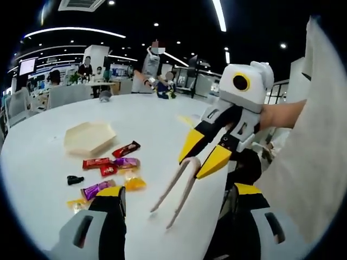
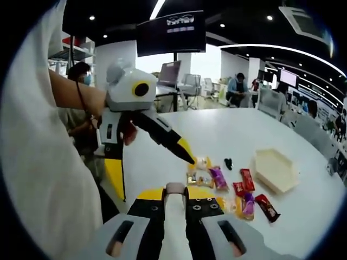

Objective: Place the target food into the container with the food tongs after gripping and lifting it, then release it inside without dropping or visibly crushing the food.

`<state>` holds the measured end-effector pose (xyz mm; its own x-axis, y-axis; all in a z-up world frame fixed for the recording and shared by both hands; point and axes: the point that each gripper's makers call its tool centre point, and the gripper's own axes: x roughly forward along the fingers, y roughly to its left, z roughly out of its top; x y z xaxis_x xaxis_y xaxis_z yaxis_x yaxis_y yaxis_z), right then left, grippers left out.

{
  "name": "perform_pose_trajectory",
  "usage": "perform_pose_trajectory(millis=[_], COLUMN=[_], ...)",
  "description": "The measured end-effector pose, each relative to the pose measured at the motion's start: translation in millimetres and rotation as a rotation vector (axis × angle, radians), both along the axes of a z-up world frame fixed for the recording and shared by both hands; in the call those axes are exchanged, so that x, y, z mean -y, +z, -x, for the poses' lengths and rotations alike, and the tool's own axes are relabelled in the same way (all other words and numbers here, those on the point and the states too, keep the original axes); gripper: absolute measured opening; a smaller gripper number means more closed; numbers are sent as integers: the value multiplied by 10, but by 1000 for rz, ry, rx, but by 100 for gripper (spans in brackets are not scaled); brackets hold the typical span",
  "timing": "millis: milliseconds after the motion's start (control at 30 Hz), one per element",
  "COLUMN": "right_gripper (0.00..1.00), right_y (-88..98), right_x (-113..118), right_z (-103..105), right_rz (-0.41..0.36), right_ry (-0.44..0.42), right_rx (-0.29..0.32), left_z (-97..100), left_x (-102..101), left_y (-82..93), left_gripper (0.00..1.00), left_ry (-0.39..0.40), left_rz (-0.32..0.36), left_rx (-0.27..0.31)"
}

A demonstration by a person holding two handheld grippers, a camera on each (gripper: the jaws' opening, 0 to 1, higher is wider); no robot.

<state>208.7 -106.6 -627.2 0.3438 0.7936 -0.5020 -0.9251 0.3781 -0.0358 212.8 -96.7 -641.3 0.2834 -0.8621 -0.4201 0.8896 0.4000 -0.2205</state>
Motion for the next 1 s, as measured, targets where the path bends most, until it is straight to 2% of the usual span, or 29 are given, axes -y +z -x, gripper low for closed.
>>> perform_pose_trajectory(millis=[300, 767, 1000], right_gripper=[12, 12, 12], right_y=[108, 208, 332], right_x=[-58, -111, -173], right_z=[12, 6, 36], right_rz=[-5, -8, -15], right_ry=[23, 39, 55], right_rx=[14, 19, 36], left_z=[3, -8, -4], left_x=[-27, -22, -19], left_y=[22, 43, 72], left_gripper=[72, 71, 68], left_ry=[-13, -27, -37], left_rz=[-7, -12, -1], left_rx=[21, 37, 46])
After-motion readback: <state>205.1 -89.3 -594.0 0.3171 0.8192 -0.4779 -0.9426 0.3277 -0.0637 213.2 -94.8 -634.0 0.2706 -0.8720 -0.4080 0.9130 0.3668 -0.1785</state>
